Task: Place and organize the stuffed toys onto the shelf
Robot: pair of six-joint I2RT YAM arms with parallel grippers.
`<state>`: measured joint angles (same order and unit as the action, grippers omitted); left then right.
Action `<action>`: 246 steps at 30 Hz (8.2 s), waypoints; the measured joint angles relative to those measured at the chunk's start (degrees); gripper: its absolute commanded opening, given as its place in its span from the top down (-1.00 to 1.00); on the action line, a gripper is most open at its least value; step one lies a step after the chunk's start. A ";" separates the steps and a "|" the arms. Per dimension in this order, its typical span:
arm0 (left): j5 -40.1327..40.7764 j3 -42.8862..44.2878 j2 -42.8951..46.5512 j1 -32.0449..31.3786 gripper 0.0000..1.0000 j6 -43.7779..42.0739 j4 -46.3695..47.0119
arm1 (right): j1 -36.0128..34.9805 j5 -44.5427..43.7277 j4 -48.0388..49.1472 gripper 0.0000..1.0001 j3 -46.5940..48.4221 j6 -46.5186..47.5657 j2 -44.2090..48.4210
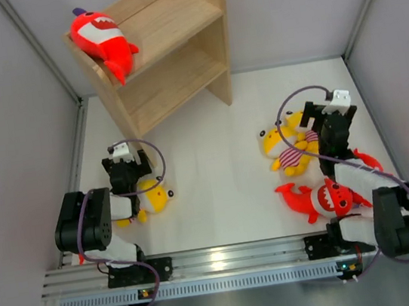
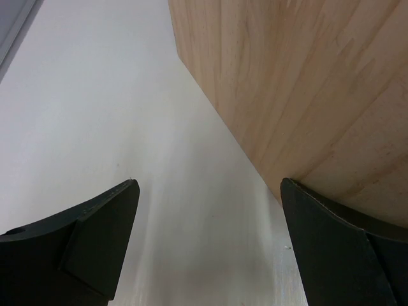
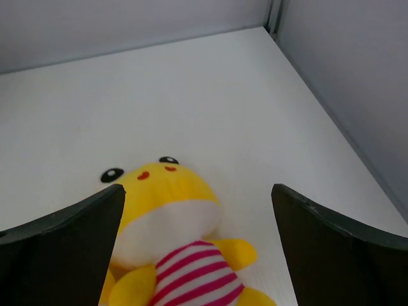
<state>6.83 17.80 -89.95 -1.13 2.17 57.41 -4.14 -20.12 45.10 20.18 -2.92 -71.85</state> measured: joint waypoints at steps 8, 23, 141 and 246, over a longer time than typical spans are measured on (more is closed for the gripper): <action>-0.04 0.00 0.00 0.00 -0.98 -0.07 0.00 | -0.22 0.00 -35.54 -0.93 23.69 -7.43 10.05; -18.14 38.97 21.03 0.92 -0.87 -15.74 -77.50 | -9.20 6.08 -60.67 -0.90 32.61 -11.76 13.07; -50.16 123.91 4.74 15.06 -0.78 0.92 -111.62 | -29.59 43.36 -51.98 1.00 120.48 -26.86 -47.41; -23.80 121.85 -5.20 -11.63 -0.58 11.39 -93.70 | -43.95 10.08 -26.84 1.00 90.25 31.12 -28.35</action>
<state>-16.97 139.65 -95.15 -12.75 13.56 -36.29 -48.10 -10.04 18.26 110.43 28.21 -100.20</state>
